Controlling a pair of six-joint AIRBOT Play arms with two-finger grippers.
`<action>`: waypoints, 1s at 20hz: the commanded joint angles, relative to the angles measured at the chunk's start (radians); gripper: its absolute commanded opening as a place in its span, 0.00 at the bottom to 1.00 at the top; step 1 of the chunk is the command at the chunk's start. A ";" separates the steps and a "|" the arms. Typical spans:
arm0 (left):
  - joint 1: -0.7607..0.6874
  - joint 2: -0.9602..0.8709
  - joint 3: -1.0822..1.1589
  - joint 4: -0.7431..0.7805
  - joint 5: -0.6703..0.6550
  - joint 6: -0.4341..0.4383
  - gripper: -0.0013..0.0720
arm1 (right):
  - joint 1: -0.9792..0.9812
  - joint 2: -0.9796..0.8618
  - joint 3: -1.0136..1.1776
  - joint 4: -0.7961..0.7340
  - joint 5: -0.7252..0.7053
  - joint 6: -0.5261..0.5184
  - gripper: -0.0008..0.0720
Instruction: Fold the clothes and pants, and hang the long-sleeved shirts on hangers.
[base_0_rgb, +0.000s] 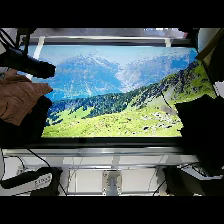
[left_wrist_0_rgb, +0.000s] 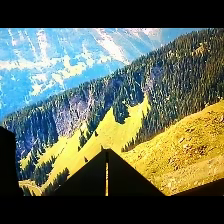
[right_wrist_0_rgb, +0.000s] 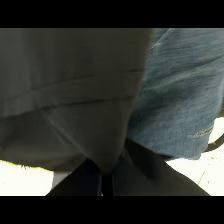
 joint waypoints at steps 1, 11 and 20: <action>0.000 0.000 0.000 -0.001 0.000 -0.019 0.04 | -0.048 -0.023 -0.002 -0.017 -0.025 -0.001 0.24; -0.003 0.000 0.000 -0.051 0.000 -0.025 0.03 | 0.286 0.021 0.064 0.888 -0.154 -0.213 0.02; -0.003 0.000 0.000 -0.049 -0.026 -0.025 0.04 | 1.017 0.023 0.064 0.481 -0.063 -0.344 0.02</action>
